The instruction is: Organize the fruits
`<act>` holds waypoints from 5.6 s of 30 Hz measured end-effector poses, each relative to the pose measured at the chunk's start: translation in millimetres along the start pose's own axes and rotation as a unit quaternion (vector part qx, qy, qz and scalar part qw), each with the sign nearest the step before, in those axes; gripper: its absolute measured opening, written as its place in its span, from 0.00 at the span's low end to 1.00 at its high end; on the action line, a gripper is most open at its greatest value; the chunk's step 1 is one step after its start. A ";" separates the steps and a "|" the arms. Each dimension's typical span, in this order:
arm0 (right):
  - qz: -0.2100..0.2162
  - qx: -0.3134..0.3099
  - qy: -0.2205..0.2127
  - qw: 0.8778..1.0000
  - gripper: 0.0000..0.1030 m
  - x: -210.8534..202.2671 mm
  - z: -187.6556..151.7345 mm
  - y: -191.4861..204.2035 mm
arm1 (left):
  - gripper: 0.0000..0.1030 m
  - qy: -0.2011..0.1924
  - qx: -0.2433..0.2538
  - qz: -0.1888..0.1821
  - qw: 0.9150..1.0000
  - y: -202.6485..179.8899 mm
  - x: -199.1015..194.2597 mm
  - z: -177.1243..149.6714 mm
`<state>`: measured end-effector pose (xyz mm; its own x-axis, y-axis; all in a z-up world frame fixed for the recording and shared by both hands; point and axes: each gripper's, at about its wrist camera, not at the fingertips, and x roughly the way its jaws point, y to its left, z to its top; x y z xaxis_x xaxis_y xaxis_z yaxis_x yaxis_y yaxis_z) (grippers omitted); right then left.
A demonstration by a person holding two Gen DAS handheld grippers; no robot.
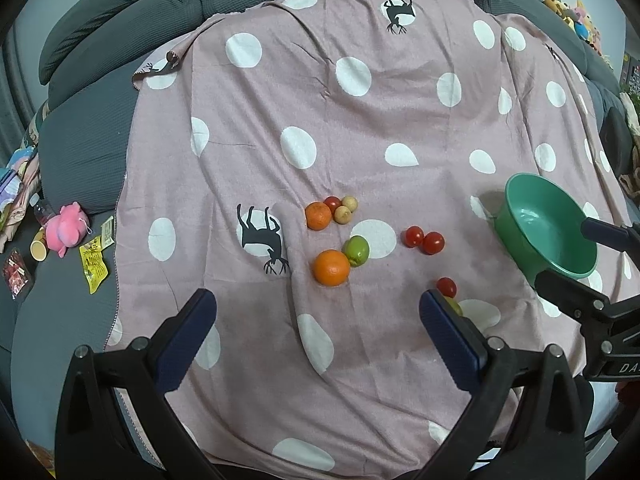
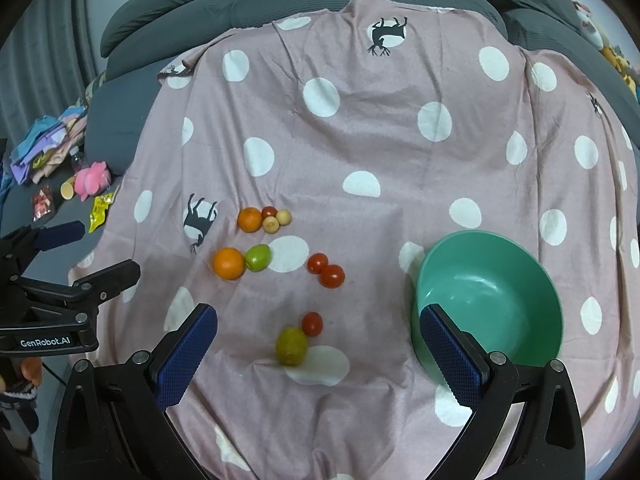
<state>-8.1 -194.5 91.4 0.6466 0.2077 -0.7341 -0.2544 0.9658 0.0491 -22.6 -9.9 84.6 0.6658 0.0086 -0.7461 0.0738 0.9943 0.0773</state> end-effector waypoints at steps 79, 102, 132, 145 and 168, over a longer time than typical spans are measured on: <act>0.130 0.061 0.093 0.985 0.35 169.4 -31.9 -28.1 | 0.65 0.095 -0.066 -0.193 0.974 -20.1 180.1 -6.1; 0.129 0.071 0.079 0.986 0.35 176.2 -25.5 -37.4 | 0.44 0.091 0.052 -0.120 0.987 -26.8 208.0 21.4; 0.095 0.103 -0.027 0.990 0.35 83.2 -28.0 -65.8 | 0.43 0.007 0.056 -0.221 0.974 -59.7 87.9 24.2; -0.032 0.184 -0.051 0.981 0.36 40.8 -68.7 -154.6 | 0.44 0.010 0.152 -0.297 0.943 -205.8 100.2 54.2; -0.041 0.182 -0.087 0.979 0.47 9.8 -73.6 -147.0 | 0.74 0.001 0.054 -0.231 0.971 -98.4 71.2 16.6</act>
<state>-17.4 -345.9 27.1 0.7743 0.1205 -0.6213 0.0550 0.9652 0.2557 29.9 -108.9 34.9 0.5413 -0.4360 -0.7190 0.4418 0.8750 -0.1980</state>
